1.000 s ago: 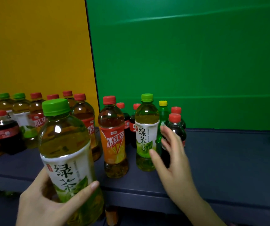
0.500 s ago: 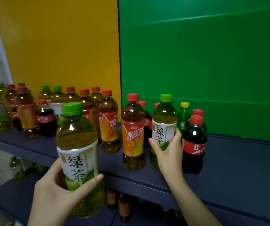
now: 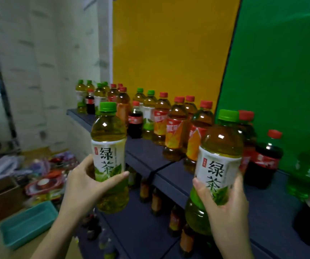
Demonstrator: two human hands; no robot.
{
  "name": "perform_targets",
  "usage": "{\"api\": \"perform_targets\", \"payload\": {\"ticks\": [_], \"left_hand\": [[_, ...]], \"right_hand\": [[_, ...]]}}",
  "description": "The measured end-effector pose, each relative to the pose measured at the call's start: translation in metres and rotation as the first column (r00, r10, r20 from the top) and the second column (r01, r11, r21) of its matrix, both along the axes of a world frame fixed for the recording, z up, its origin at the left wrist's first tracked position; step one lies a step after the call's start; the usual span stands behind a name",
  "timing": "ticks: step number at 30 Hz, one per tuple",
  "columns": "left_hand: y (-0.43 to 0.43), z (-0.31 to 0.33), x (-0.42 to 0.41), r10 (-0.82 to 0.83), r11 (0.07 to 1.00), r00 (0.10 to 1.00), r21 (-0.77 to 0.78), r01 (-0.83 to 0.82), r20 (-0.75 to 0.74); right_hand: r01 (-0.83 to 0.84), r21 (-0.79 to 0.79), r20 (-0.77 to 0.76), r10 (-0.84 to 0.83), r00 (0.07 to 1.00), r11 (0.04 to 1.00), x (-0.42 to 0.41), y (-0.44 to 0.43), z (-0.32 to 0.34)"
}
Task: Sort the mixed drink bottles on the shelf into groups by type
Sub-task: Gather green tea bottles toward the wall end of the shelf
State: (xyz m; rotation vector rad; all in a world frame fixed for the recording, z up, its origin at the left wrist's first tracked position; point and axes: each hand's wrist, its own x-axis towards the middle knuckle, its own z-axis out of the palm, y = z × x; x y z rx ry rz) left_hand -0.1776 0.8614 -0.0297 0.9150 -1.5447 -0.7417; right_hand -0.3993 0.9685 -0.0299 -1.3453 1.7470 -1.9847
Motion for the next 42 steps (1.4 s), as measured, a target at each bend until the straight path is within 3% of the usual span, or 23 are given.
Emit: {"api": "perform_targets", "payload": {"ticks": [8,18,28,42], "left_hand": [[-0.053,-0.004,0.102,0.153,0.988,0.986,0.008,-0.153,0.064],[-0.184,-0.007,0.208,0.078,0.997,0.99,0.007,-0.079,0.115],[-0.304,-0.017,0.252,0.03,0.999,0.991,-0.023,-0.027,0.131],[-0.532,0.004,0.27,-0.017,0.997,0.992,-0.074,0.026,0.123]], "right_hand": [[-0.185,0.038,-0.003,0.185,0.983,0.982,0.087,-0.111,-0.012],[-0.122,-0.025,0.069,0.123,0.99,0.992,0.197,-0.233,-0.017],[-0.076,-0.025,0.04,0.077,0.996,0.997,0.251,-0.341,-0.012],[-0.103,-0.097,-0.035,0.1,0.994,0.99,0.29,-0.561,0.002]]}}
